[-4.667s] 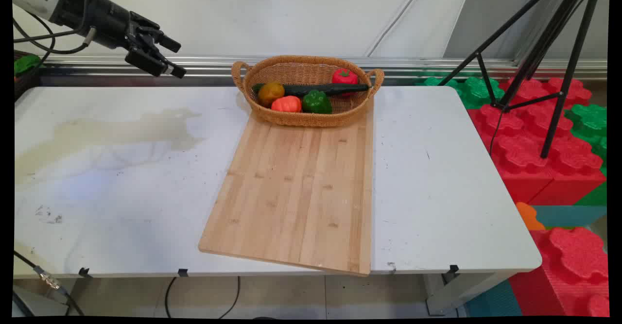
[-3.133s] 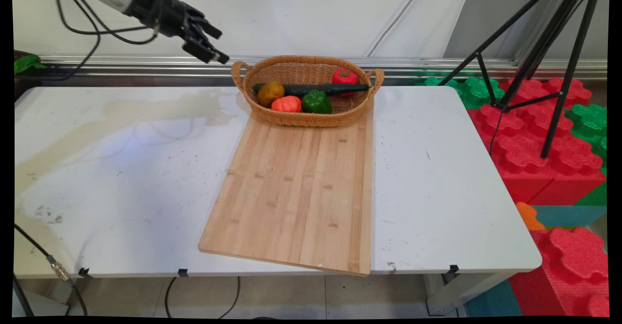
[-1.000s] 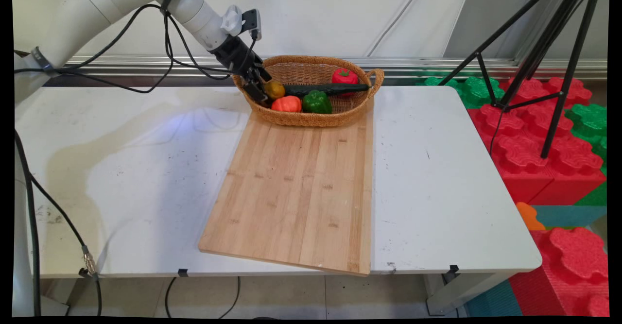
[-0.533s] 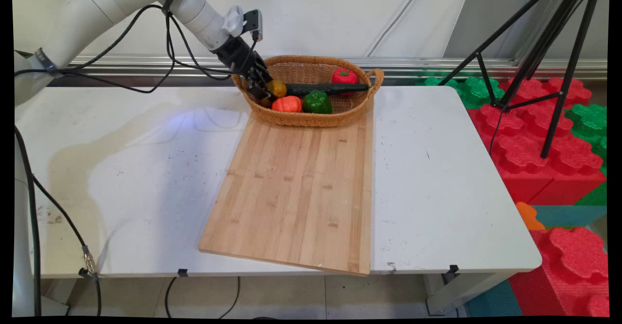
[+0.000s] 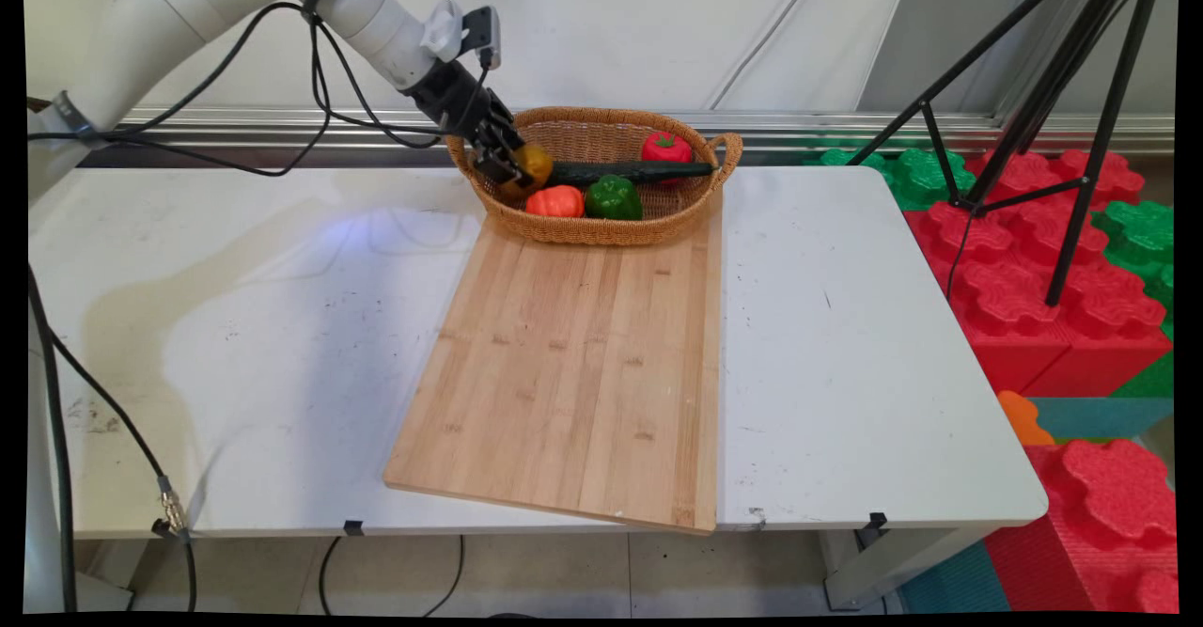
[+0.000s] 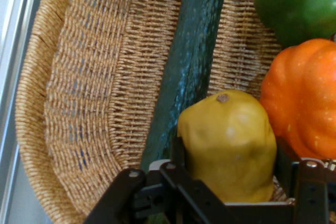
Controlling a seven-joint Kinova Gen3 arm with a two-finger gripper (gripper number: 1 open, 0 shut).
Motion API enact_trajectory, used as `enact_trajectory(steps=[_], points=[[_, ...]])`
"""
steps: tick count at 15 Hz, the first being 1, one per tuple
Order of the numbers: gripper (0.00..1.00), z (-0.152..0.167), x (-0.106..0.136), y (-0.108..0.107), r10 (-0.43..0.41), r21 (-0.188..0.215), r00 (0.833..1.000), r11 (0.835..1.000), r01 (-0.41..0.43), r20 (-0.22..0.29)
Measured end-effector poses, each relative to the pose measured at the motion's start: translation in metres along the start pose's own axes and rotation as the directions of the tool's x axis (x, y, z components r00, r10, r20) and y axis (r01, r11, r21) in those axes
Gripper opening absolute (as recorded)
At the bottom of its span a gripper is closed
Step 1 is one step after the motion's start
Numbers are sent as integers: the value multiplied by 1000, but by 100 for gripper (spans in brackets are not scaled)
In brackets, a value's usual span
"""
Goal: Place the picked object on the cutting board
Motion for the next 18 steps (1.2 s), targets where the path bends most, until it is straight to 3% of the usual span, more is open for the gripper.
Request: enact_trajectory(steps=[7, 12, 18], points=[[0, -35, 0, 9, -10, 35, 998, 999, 12, -59], [0, -80, 0, 26, -30, 64, 991, 997, 38, -133], [0, -126, -6, 56, -76, 47, 978, 995, 87, -194]])
